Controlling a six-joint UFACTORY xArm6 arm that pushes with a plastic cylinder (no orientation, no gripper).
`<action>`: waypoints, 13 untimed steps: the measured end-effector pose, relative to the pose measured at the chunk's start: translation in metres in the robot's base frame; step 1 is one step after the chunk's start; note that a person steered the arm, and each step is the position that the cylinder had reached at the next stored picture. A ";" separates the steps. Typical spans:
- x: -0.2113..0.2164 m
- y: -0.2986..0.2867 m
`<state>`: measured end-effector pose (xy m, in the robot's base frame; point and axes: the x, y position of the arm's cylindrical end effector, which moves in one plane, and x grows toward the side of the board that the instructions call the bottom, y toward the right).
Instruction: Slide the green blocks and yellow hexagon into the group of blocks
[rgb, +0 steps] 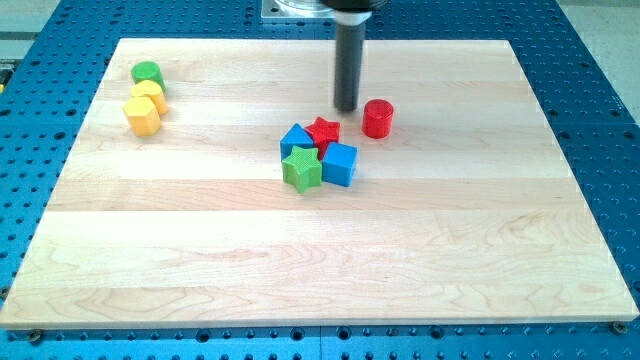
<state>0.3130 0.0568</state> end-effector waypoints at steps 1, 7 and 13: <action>0.010 0.062; 0.102 -0.130; 0.151 -0.283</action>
<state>0.4636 -0.2263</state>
